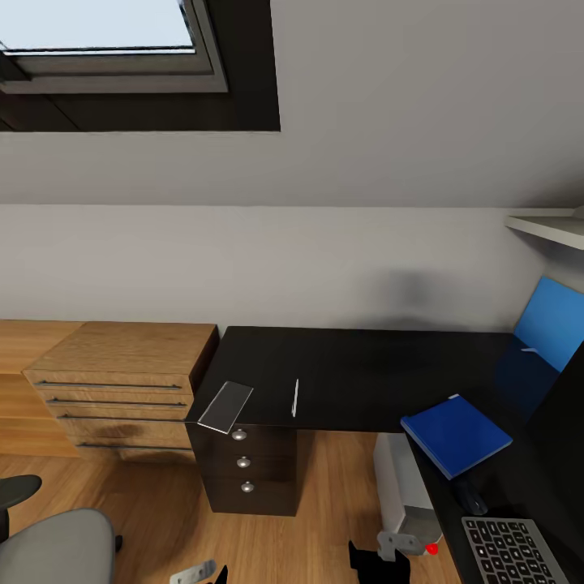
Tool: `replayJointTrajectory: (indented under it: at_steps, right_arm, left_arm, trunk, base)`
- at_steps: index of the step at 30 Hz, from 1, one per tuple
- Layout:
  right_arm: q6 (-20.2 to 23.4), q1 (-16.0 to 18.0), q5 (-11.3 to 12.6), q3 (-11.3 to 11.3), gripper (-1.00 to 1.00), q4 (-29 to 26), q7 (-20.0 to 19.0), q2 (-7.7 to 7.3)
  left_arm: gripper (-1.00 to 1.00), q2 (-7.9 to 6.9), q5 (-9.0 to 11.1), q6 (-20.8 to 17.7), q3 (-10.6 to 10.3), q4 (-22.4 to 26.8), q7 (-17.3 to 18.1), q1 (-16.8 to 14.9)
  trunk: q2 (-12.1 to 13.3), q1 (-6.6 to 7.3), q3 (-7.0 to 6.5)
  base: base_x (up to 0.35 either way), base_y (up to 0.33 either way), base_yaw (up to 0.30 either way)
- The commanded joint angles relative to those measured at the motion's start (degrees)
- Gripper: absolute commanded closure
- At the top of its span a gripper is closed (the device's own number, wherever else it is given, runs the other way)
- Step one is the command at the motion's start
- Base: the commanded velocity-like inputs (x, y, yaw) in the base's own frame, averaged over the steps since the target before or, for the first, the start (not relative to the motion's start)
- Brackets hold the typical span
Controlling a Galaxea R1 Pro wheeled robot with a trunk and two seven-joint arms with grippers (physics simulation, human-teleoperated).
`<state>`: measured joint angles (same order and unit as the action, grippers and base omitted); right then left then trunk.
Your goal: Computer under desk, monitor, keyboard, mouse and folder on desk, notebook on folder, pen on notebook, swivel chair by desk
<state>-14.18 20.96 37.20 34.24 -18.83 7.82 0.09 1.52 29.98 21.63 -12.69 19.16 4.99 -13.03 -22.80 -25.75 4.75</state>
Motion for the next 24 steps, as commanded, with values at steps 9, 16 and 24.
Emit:
replayJointTrajectory:
  at_steps: [9, 16, 24]
  right_arm:
    - [-0.23, 0.06, 0.42, 0.56, -1.0, 0.01, 0.36, 0.12]
    - [-0.23, 0.06, 0.42, 0.51, -1.0, 0.09, 0.36, 0.17]
    - [-0.25, 0.05, 0.42, 0.4, -1.0, 0.17, 0.36, 0.17]
  left_arm:
    - [-1.0, -0.11, 0.7, 0.24, -0.24, -0.09, 0.21, -0.07]
    - [-1.0, -0.15, 0.77, 0.26, -0.17, -0.12, 0.2, -0.07]
    - [-1.0, -0.2, 0.82, 0.26, -0.14, -0.17, 0.2, -0.07]
  trunk:
    - [-0.12, -0.03, 0.12]
    - [-0.12, -0.03, 0.12]
    - [-0.12, -0.03, 0.12]
  base:
    - [0.0, 0.0, 0.0]
    - [0.0, 0.0, 0.0]
    - [0.0, 0.0, 0.0]
